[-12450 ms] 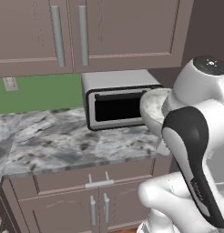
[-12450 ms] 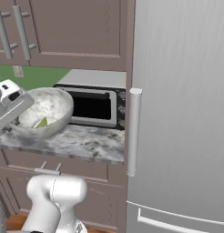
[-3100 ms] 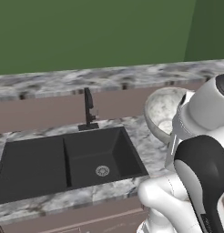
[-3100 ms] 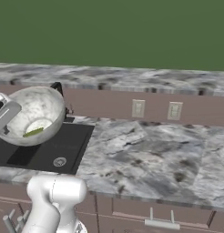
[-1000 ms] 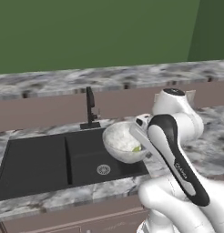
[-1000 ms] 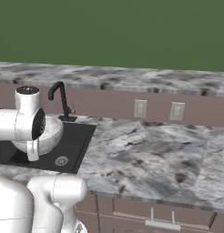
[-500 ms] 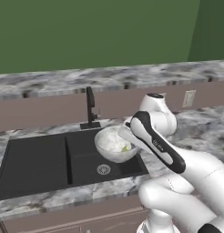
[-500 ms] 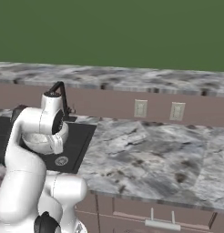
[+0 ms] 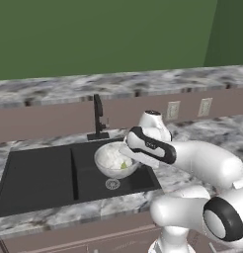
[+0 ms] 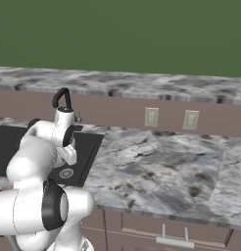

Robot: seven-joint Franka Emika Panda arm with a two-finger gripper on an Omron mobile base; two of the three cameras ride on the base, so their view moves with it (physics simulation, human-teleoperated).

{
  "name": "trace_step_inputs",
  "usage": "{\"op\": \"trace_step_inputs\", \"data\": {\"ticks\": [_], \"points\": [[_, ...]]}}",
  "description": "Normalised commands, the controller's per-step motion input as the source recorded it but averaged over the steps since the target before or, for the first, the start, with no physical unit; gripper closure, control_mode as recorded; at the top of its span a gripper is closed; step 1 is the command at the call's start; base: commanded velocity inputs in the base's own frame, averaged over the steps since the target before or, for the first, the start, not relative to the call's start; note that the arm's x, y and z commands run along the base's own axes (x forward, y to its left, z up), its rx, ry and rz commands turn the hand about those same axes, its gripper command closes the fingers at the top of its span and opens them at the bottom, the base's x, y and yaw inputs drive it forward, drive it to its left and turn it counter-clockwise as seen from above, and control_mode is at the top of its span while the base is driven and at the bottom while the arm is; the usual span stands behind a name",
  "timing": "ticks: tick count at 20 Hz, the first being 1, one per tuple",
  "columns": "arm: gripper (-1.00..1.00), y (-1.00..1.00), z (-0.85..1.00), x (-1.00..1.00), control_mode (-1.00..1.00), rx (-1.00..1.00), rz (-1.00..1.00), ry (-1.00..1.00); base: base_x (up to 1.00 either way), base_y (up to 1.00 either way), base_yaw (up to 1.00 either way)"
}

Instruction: Pick the lemon wedge from the cabinet and place it in the bowl. Then pick the bowl and place it in the sink. Then turn on the sink facuet.

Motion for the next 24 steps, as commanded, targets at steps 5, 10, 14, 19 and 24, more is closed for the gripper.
{"op": "trace_step_inputs", "data": {"ticks": [5,10,14,19,24], "points": [[1.00,0.53,-0.48,0.31,-1.00,0.00,0.01,0.00,0.00,0.00,0.00],[1.00,0.17,-0.40,0.39,-1.00,0.00,0.00,0.00,0.00,0.00,0.00],[1.00,0.00,-0.47,0.46,-1.00,0.00,0.00,0.00,0.00,0.00,0.00],[1.00,0.00,-0.40,0.49,-1.00,0.00,0.00,0.00,0.00,0.00,0.00],[1.00,0.02,-0.46,0.51,-1.00,0.00,0.00,0.00,0.00,0.00,0.00]]}}
